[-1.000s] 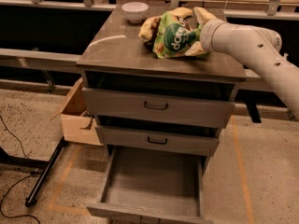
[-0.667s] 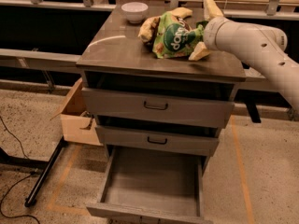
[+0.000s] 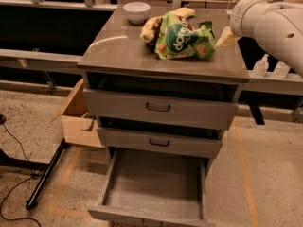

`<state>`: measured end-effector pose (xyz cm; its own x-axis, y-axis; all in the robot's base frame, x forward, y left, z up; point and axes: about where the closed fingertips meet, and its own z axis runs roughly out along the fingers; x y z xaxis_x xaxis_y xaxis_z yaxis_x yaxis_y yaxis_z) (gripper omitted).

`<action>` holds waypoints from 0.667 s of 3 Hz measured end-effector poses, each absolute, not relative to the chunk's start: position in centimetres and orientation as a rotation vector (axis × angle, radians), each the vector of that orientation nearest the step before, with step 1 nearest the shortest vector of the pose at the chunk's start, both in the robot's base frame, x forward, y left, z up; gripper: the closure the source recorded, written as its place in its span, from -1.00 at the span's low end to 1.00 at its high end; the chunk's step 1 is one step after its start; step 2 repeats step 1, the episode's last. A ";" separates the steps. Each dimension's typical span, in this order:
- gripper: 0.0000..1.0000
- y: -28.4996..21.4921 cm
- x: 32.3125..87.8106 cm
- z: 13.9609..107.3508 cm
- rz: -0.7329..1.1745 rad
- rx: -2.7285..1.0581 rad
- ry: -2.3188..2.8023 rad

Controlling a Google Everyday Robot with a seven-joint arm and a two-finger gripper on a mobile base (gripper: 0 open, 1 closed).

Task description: Pick green rice chip bag from bottom drawer and place on counter

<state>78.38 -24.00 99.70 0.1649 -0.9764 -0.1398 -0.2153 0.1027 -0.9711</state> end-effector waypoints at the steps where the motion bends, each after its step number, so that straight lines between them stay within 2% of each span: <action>1: -1.00 -23.9 78.4 99.6 -0.877 -1.345 1.275; 2: -1.00 -23.9 78.4 99.6 -0.877 -1.345 1.275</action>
Offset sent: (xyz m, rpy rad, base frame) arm 0.0000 0.0000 0.0000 0.0000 0.0000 0.0000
